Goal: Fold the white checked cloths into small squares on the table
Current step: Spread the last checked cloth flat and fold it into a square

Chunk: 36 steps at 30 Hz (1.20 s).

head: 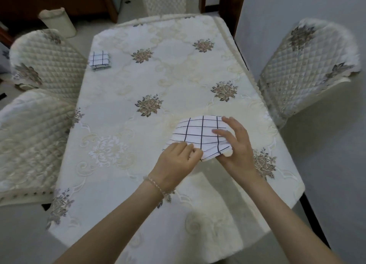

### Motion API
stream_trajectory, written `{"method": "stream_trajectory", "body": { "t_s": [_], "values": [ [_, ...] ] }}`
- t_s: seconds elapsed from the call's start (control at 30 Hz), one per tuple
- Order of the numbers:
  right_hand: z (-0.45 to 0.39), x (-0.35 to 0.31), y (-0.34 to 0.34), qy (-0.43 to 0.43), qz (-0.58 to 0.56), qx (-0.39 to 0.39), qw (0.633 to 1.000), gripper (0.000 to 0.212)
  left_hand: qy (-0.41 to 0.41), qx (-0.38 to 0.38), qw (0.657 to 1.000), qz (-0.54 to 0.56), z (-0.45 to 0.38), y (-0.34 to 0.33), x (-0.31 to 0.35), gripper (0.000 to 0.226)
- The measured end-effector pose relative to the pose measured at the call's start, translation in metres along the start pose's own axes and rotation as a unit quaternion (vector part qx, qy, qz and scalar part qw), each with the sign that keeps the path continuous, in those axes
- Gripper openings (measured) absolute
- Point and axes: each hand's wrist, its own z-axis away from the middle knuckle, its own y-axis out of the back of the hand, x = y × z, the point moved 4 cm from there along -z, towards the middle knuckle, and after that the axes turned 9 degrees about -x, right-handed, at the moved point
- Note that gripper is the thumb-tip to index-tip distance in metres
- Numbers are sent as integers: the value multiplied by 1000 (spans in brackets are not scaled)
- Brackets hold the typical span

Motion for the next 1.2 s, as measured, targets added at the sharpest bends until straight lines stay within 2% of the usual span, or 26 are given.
{"method": "stream_trajectory", "body": {
  "t_s": [0.07, 0.1, 0.2, 0.3, 0.37, 0.43, 0.5, 0.57, 0.6, 0.67, 0.77, 0.87, 0.97, 1.03, 1.07, 1.13, 1.17, 1.2],
  "values": [
    [27, 22, -16, -17, -45, -37, 998, 17, -16, -35, 999, 7, 17, -21, 12, 28],
    [43, 34, -25, -47, -78, -60, 994, 13, -22, -57, 998, 16, 29, -32, 19, 28],
    [87, 57, -48, -143, -133, -124, 973, 21, -33, -135, 988, 60, 65, -61, 35, 23],
    [112, 63, -58, -224, -141, -161, 951, 26, -15, -198, 970, 138, 86, -73, 31, 35],
    [116, 63, -55, -262, -138, -162, 941, 36, 47, -187, 959, 208, 99, -76, 15, 43],
    [115, 66, -53, -281, -130, -163, 937, 45, 144, -166, 934, 282, 112, -80, -5, 42],
    [111, 69, -51, -305, -143, -152, 929, 41, 247, -162, 901, 317, 118, -88, -20, 37],
    [103, 68, -51, -338, -156, -136, 918, 30, 329, -186, 857, 349, 116, -96, -30, 42],
    [100, 68, -52, -358, -167, -124, 910, 27, 352, -203, 836, 369, 111, -100, -33, 41],
    [94, 72, -54, -392, -191, -93, 895, 16, 370, -237, 798, 412, 100, -109, -34, 24],
    [85, 83, -61, -414, -186, -83, 887, 10, 384, -266, 776, 424, 87, -119, -34, 1],
    [78, 89, -67, -435, -146, -76, 885, 22, 425, -281, 763, 398, 80, -128, -35, 17],
    [73, 92, -73, -438, -92, -83, 890, 36, 466, -275, 745, 390, 79, -136, -33, 18],
    [72, 92, -74, -429, -12, -85, 899, 46, 475, -265, 754, 367, 77, -133, -31, 15],
    [70, 89, -73, -410, 47, -81, 907, 50, 458, -248, 793, 317, 75, -130, -32, 14],
    [62, 77, -74, -330, 135, -78, 931, 52, 355, -195, 894, 189, 66, -126, -25, 18],
    [56, 69, -79, -274, 151, -90, 945, 50, 295, -184, 924, 162, 61, -127, -17, 25],
    [50, 64, -89, -219, 164, -113, 955, 49, 245, -194, 936, 162, 56, -133, -8, 33]
  ]
}}
